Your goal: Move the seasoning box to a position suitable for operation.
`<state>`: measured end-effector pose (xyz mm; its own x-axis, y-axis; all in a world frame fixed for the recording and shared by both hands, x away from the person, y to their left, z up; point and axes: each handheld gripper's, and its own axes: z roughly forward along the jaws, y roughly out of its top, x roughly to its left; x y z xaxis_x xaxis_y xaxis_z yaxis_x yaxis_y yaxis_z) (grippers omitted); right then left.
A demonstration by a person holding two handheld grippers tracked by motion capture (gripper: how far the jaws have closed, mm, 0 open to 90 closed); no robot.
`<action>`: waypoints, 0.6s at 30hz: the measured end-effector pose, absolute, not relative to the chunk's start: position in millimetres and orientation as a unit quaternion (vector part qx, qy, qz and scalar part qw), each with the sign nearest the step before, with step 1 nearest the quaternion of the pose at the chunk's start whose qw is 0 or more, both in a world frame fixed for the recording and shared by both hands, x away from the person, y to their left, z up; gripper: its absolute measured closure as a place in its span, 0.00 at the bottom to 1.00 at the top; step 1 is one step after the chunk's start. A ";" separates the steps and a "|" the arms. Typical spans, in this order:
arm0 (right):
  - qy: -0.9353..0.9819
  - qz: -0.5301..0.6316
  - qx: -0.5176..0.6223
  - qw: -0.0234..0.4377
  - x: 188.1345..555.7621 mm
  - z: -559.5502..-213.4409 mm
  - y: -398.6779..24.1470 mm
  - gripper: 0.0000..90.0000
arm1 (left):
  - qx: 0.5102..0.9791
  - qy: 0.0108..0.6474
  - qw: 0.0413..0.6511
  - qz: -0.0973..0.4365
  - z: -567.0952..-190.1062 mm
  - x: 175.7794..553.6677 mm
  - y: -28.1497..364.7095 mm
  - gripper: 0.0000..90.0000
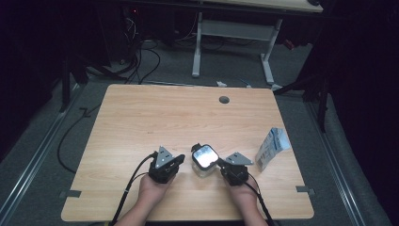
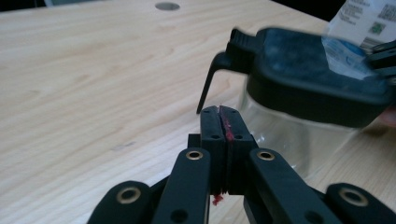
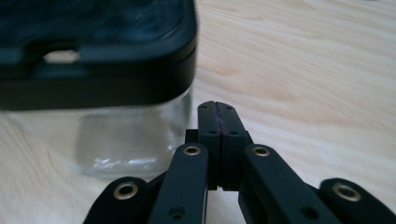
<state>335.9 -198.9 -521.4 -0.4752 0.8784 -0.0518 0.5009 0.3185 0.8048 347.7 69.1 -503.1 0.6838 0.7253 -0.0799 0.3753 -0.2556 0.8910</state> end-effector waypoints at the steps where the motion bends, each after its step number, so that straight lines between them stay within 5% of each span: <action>1: 0.772 0.375 0.447 0.251 338.4 -520.2 -196.5 1.00 | 0.771 0.357 0.497 0.177 -500.8 348.3 71.5 0.99; 10: 0.752 0.390 0.468 0.253 300.5 -520.0 -228.7 0.99 | 0.769 0.343 0.508 0.180 -491.0 362.6 61.8 0.95; 18: 0.766 0.403 0.436 0.246 287.0 -522.1 -213.9 0.99 | 0.773 0.372 0.487 0.167 -512.6 363.6 51.4 1.00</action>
